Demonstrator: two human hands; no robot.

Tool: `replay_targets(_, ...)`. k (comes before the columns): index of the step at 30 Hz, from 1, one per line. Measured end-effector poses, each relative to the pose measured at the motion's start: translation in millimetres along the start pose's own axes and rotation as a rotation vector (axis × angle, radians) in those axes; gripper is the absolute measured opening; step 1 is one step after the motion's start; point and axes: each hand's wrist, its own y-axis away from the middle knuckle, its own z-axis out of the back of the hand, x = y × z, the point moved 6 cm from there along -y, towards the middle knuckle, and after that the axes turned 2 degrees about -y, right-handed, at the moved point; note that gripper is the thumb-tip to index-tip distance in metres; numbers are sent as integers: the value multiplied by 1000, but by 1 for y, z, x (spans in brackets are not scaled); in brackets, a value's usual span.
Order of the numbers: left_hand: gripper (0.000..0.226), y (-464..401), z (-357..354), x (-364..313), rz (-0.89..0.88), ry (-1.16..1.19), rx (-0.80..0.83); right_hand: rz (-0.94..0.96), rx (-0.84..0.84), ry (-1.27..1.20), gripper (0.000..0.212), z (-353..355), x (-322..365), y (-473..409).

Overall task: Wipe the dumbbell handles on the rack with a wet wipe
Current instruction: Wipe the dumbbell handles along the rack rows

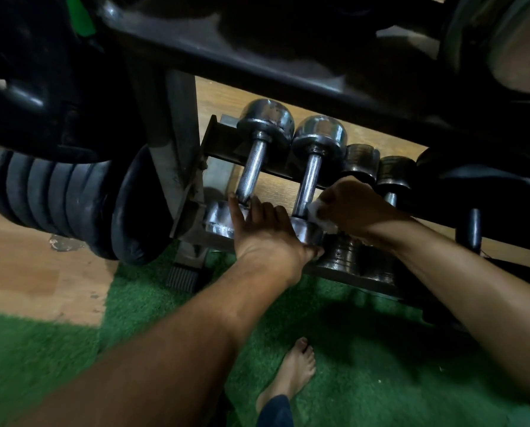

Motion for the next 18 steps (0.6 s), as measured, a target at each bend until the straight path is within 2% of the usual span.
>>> replay_targets(3,111,0,-1,0,0,1,-9,241,5,176,26,-5,24,5)
replay_targets(8,111,0,-1,0,0,23,-40,497,83,359,20,-18,41,-2)
replay_targets(10,111,0,-1,0,-1,18,-50,438,143,261,14,-20,45,-8)
replay_targets(12,111,1,-2,0,-3,8,-50,450,174,267,11,-22,46,-18)
replay_targets(14,112,0,-3,0,2,8,-57,433,332,343,14,-28,52,-27)
replay_targets(18,112,1,-4,0,3,10,-85,369,485,565,27,-21,67,-22)
